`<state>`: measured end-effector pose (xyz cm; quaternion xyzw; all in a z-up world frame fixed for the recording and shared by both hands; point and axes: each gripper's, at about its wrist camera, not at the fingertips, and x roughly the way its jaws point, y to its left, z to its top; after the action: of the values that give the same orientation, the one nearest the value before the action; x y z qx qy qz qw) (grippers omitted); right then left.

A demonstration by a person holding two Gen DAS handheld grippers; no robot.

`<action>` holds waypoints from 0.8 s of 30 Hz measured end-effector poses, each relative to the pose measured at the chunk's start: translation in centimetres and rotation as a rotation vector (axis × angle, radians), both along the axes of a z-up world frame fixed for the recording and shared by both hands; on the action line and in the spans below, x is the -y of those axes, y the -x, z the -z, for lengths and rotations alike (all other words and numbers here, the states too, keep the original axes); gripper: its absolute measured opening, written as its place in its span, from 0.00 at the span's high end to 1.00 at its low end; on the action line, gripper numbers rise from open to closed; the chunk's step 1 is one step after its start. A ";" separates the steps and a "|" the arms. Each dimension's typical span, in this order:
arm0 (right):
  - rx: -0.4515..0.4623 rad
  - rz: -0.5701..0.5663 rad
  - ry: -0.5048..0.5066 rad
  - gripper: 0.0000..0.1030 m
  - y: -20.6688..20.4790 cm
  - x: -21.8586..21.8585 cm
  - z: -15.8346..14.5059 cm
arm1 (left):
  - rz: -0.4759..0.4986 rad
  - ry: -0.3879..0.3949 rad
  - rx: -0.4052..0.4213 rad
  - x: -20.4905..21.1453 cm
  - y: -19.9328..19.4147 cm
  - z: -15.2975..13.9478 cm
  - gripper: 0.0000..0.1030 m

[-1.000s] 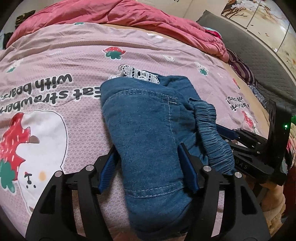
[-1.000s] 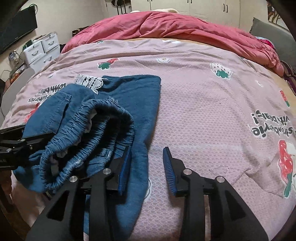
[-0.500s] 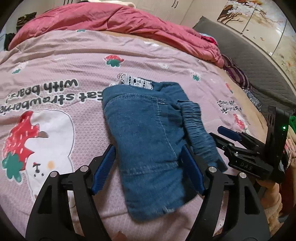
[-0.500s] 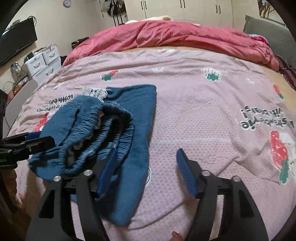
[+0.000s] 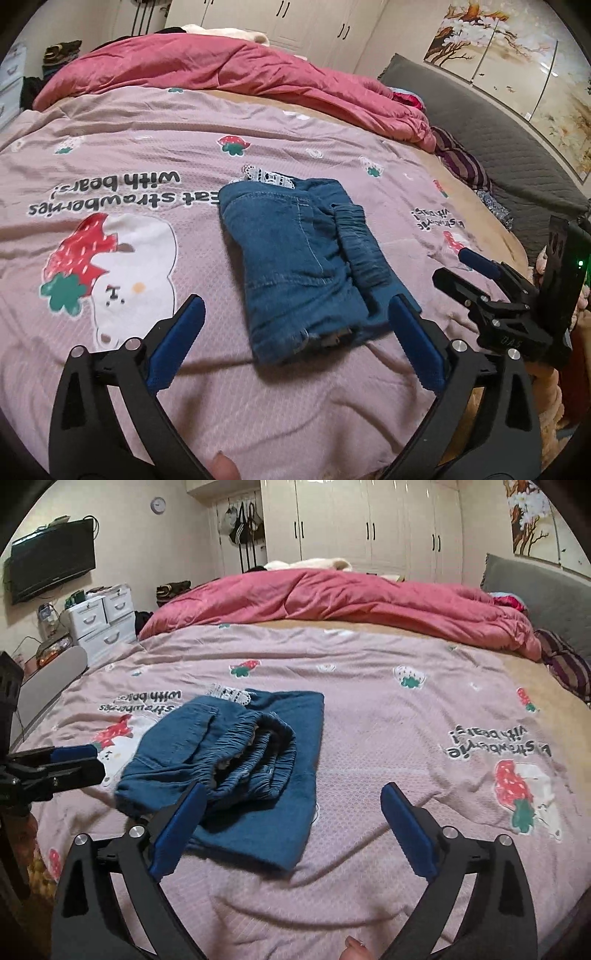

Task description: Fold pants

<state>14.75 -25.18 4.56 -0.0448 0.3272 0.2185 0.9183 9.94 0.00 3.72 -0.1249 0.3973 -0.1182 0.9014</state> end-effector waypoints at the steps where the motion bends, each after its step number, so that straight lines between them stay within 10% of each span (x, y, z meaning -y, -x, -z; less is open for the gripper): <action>1: 0.008 0.000 -0.006 0.07 0.4 0.1 -0.2 | -0.002 0.004 0.001 0.0 0.3 0.0 0.09; 24: 0.057 0.043 0.035 0.05 7.3 0.5 1.7 | -0.102 0.016 -0.012 0.2 6.8 3.4 0.09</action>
<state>7.48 -25.69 2.88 -0.0601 0.3058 0.1914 0.9307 3.19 -0.19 0.32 -0.1529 0.3949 -0.0745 0.9028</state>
